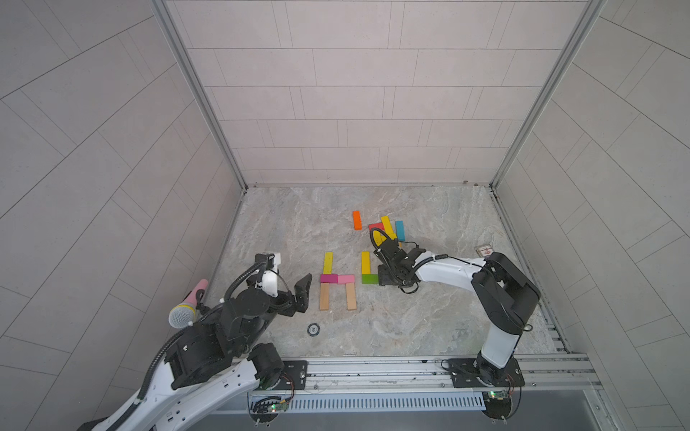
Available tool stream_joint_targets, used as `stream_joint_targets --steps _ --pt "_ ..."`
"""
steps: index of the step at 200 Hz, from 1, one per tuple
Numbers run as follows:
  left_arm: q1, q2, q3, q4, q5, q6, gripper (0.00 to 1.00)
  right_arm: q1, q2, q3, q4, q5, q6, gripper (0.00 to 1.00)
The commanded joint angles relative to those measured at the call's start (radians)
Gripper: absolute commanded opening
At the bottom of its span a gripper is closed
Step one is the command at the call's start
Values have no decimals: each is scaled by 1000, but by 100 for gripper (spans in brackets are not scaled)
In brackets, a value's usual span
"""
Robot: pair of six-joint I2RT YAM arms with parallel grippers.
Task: Assemble the letter h with building blocks
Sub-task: Assemble the building block at the center of the board.
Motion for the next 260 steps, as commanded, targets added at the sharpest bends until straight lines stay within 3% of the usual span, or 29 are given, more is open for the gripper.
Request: stream_joint_targets --steps 1,68,112,163,260 --pt "8 4 -8 4 -3 7 100 -5 8 13 -17 12 13 74" --pt "11 9 -8 5 0 7 100 -24 -190 -13 -31 27 -5 79" --pt "12 4 -9 5 -6 7 100 -83 -330 -172 182 -182 -87 81" --pt "14 15 -8 1 -7 6 100 -184 -268 -231 236 -393 -46 82" --pt "14 18 -10 2 -7 4 100 -184 -182 -247 295 -405 -21 80"
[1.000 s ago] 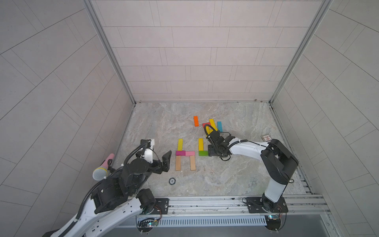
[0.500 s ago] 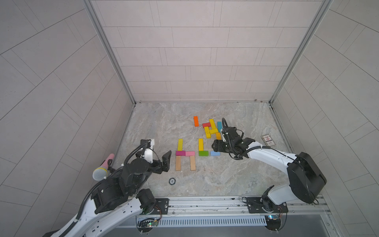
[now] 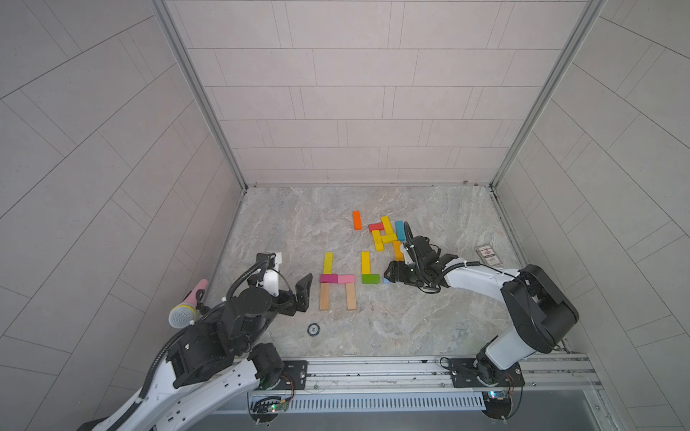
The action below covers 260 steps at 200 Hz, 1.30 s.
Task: Assemble the letter h with building blocks
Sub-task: Assemble the building block at the center of the board.
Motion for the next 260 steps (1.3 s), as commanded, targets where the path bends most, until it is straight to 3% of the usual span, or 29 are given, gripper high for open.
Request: stream_joint_targets --steps 1,260 --pt "7 7 -9 2 -11 5 100 4 22 16 8 -8 6 80" --pt "14 11 -9 1 -6 5 100 32 90 79 -1 -2 -5 80"
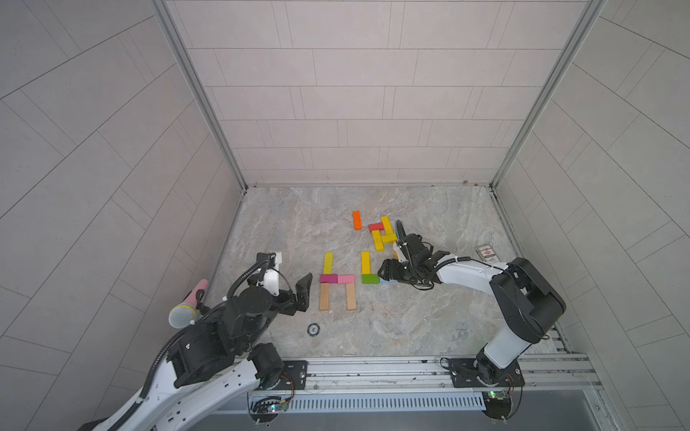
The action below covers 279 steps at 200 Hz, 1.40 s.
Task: Assemble the letter h with building blocks
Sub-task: Assemble the building block at the center of the board, then pick up the building block from the center of the board.
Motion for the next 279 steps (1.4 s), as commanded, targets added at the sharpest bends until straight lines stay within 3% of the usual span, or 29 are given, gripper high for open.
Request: stream_joint_targets --steps 1,95,127,161,198,279 --pt "8 7 -9 1 -6 5 100 6 16 10 -10 13 -4 79" --pt "10 9 -9 1 -5 3 100 -7 -19 38 -52 53 -17 81" --pt "10 10 -9 1 -4 3 100 -15 -75 137 -212 206 -109 78" --pt "14 13 -10 3 -1 4 100 -17 25 276 -357 387 -212 73" --pt "15 17 -10 1 -2 2 100 -20 148 392 -396 498 -266 69" --pt "14 17 -10 0 -2 2 100 -42 314 503 -430 485 -276 56"
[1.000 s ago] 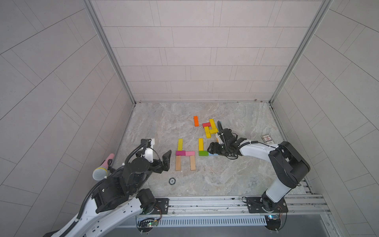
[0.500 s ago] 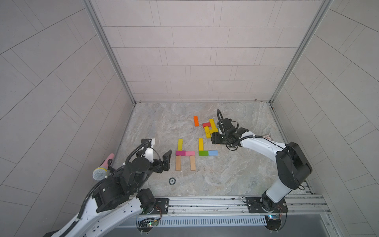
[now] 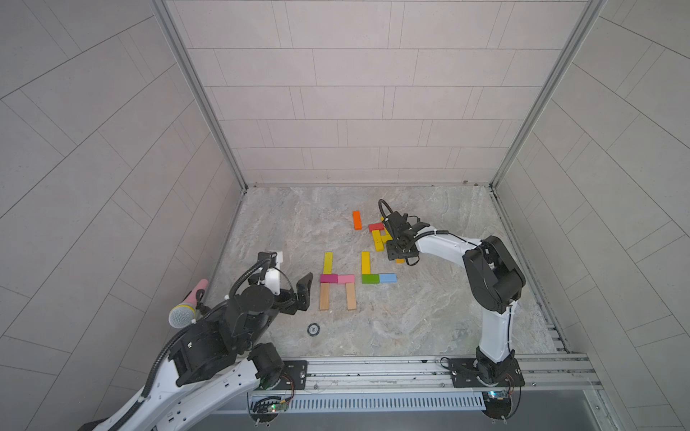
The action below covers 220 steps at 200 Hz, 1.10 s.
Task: Assemble the letter h with building blocks
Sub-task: Pick up the building block from the center of the board.
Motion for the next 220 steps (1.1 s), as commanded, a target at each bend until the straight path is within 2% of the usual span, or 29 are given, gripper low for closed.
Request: stream_joint_targets --steps 1,27,59,126,152,180,220 --pt "5 6 -9 0 -5 3 100 -5 20 24 -36 25 -11 56" --pt "6 6 -10 0 -5 3 100 -5 43 24 -31 15 0 50" --pt "5 2 -11 2 -1 4 100 -8 66 22 -28 13 9 49" --pt "6 4 -11 3 8 3 100 -20 28 -1 -11 37 22 27" --pt "7 4 -9 3 9 3 100 -19 -38 -6 -16 47 27 22" --pt "7 -6 -8 2 8 3 100 11 -146 -42 -44 48 71 21" --pt "7 -49 -11 9 13 -2 100 155 -331 -164 -97 40 177 21"
